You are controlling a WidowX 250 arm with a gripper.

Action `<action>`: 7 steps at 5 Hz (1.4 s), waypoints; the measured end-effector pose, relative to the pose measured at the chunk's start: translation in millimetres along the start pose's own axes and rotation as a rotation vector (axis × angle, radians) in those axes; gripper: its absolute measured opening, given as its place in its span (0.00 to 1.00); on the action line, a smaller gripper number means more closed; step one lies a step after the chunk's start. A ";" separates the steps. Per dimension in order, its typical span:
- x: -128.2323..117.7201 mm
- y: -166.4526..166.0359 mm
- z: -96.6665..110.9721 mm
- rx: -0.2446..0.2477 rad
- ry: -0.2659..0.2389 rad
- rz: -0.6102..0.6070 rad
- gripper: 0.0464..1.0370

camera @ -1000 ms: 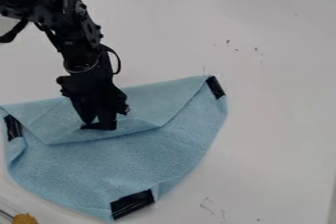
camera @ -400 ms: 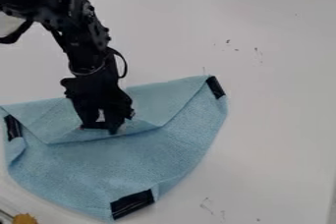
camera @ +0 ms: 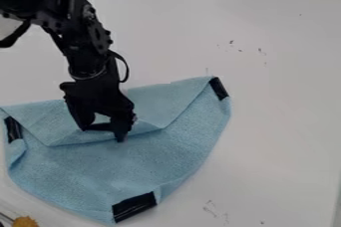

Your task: Unfolded the cloth from right to top left

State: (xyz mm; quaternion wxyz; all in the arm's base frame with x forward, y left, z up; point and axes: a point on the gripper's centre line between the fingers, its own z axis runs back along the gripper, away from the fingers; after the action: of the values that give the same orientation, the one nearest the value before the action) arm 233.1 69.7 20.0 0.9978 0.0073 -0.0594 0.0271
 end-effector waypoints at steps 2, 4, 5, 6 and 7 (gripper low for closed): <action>1.3 2.4 -8.2 -0.018 -0.006 -0.003 0.96; 7.1 7.5 -14.6 -0.038 -0.012 0.011 0.77; 8.9 11.1 -15.6 -0.040 -0.014 0.024 0.54; 9.2 11.9 -14.6 -0.037 -0.006 0.011 0.39; 8.6 8.3 -11.1 -0.021 0.013 -0.015 0.25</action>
State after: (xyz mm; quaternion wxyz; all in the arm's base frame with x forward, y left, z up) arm 242.5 78.6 10.1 0.9984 -0.0029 -0.0531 0.0188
